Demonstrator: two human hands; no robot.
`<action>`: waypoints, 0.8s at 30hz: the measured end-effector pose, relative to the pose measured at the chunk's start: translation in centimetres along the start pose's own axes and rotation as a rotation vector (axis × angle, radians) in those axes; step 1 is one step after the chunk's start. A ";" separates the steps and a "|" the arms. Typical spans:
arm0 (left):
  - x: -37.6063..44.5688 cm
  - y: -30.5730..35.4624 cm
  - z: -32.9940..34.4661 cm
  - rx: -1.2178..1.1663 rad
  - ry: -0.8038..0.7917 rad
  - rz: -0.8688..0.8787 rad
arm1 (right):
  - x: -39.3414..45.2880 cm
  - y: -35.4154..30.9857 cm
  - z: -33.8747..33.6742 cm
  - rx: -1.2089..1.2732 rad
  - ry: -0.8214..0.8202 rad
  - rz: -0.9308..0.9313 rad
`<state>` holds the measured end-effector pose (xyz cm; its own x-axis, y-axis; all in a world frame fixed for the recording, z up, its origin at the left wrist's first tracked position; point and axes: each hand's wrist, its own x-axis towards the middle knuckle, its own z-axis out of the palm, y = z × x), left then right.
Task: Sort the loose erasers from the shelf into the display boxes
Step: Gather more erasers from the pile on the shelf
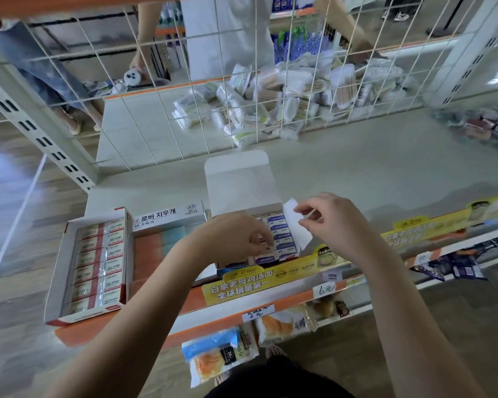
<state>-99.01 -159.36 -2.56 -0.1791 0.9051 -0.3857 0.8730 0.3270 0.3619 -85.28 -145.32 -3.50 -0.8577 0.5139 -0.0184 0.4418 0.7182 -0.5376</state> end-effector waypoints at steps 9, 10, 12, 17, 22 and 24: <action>0.2 -0.1 0.4 0.006 -0.038 0.007 | 0.2 0.8 0.4 -0.001 -0.019 0.001; 0.2 0.0 0.4 0.022 -0.028 0.006 | 0.1 0.9 0.4 -0.002 -0.024 0.000; 0.4 0.2 0.1 0.067 0.001 0.016 | -0.1 0.9 0.1 0.004 -0.028 -0.013; 2.9 2.1 -3.2 0.263 0.157 0.095 | 0.9 2.9 -2.4 -0.058 0.064 0.000; 10.0 8.7 -5.2 0.369 0.297 0.275 | 1.1 8.9 -5.6 -0.192 0.149 0.134; 13.2 12.0 -5.2 0.391 0.304 0.328 | 0.6 11.7 -7.4 -0.218 0.154 0.214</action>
<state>-93.28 -142.05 1.07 0.0563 0.9981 -0.0254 0.9967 -0.0547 0.0597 -78.71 -133.10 -3.54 -0.6969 0.7167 0.0253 0.6677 0.6613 -0.3418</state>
